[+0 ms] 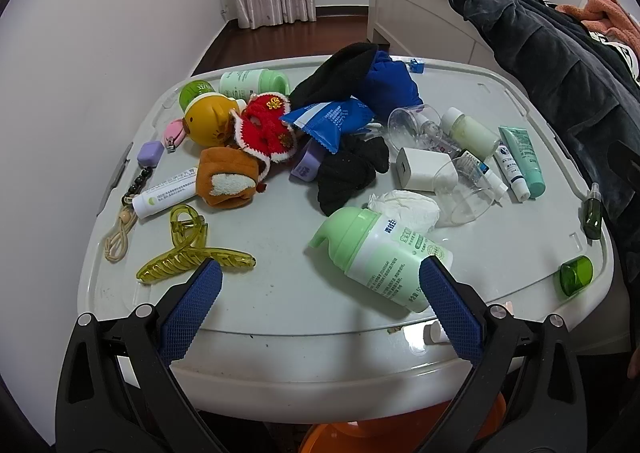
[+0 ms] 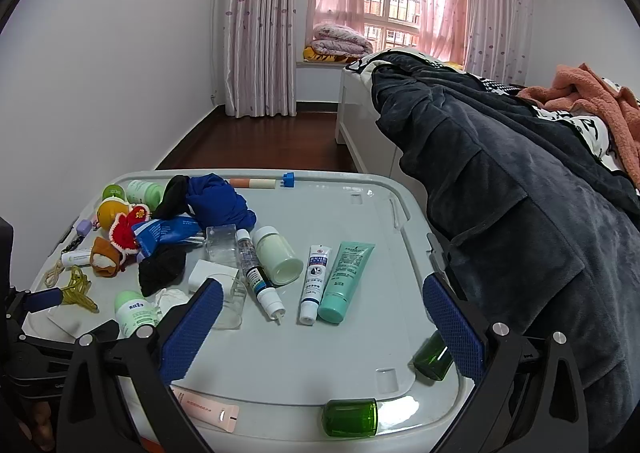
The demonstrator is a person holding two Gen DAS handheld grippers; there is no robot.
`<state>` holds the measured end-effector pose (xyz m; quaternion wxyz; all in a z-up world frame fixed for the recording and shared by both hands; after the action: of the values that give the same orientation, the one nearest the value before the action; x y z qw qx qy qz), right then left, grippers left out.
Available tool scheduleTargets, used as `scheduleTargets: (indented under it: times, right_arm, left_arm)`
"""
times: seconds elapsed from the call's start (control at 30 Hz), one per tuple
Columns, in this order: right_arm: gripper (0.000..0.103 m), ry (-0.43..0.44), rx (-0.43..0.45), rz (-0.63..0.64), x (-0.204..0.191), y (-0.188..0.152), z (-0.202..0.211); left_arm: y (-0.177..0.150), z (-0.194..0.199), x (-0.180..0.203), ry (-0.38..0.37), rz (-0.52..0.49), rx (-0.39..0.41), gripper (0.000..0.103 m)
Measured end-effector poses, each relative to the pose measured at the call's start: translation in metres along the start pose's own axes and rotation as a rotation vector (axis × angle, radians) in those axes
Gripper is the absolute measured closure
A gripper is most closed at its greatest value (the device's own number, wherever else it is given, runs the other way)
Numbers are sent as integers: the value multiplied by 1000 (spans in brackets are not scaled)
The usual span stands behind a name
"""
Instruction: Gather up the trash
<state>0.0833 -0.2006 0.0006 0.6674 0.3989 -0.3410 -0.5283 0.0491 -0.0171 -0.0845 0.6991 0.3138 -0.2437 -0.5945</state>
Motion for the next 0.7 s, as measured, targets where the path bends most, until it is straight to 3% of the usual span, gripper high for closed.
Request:
scheduleTargets:
  times: [0.7]
  right_arm:
    - [4, 4, -2, -3, -2, -1, -1]
  left_arm:
    - [0, 0, 0, -2, -2, -1, 7]
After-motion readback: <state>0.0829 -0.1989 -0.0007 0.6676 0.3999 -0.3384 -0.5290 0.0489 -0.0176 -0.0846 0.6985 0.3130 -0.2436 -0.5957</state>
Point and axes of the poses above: each gripper's, at about its wrist camera, not at the fingertips, and z roughly against the way its jaws point, x to its right, y to its top, the point moved 9 cm from there along -z, roughly the way its jaws point, and after that the axes turned 12 degrees about x, right-handed, at the moved point
